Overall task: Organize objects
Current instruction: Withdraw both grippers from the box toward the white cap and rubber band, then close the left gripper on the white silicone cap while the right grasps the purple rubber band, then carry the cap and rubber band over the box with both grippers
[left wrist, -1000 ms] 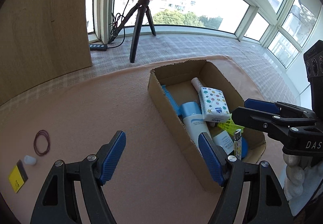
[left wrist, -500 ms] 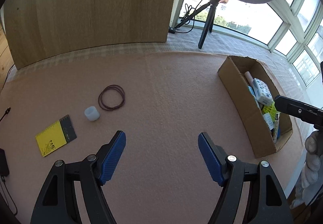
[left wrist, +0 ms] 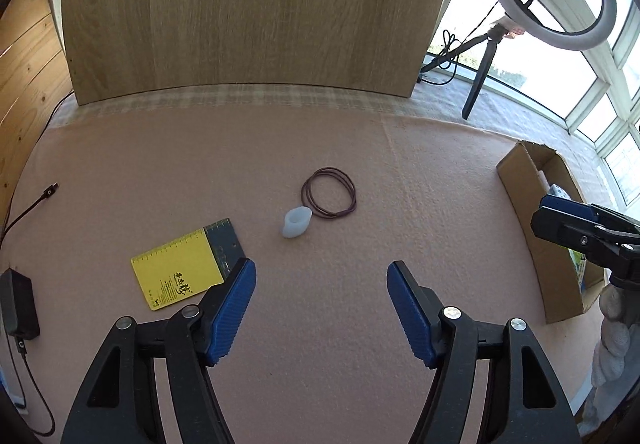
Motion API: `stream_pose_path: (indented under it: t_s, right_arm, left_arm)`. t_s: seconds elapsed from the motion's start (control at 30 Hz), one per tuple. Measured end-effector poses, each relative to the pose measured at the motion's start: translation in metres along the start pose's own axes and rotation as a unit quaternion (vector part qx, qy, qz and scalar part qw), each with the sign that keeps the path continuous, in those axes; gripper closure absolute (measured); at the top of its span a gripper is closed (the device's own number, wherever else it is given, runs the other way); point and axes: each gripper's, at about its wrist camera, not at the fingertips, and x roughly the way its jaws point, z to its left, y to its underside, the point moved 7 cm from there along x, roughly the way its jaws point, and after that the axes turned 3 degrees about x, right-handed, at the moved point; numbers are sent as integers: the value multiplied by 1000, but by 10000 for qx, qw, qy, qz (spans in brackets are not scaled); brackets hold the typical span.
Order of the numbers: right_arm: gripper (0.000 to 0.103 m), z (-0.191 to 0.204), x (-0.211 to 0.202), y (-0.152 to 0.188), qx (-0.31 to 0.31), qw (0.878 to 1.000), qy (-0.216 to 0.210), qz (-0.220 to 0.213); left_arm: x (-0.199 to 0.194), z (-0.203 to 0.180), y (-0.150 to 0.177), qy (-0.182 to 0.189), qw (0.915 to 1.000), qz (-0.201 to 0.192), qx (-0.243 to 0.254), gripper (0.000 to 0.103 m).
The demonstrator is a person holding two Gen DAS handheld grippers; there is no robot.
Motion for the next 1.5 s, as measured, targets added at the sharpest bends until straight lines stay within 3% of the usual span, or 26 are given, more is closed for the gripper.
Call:
stream_pose_path:
  t_s: [0.13, 0.47, 0.73, 0.83, 1.07, 1.13, 1.33, 1.5]
  right_arm:
    - [37, 12, 21, -12, -71, 10000, 32, 56]
    - [38, 35, 90, -35, -13, 9970, -295, 712]
    - [48, 40, 133, -44, -17, 9954, -119, 946]
    - [53, 44, 144, -43, -80, 9949, -86, 998]
    - [62, 50, 157, -39, -386, 9938, 150, 1032]
    - [66, 51, 158, -39, -520, 9932, 277, 1004]
    - [98, 57, 159, -32, -1101, 9880, 595, 900]
    - [101, 55, 155, -28, -1019, 9895, 523, 886]
  left_arm:
    - [14, 6, -9, 10, 10000, 36, -38, 40]
    - [55, 8, -13, 48, 9998, 184, -74, 55]
    - [68, 8, -21, 49, 9998, 133, -133, 68]
    - [71, 11, -21, 7, 9998, 140, -127, 81]
    - [72, 15, -22, -52, 9999, 84, -123, 89]
    - [71, 17, -22, -59, 9999, 71, -145, 91]
    - [68, 19, -20, -107, 9998, 39, -177, 94]
    - [62, 16, -18, -120, 9998, 3, -160, 94]
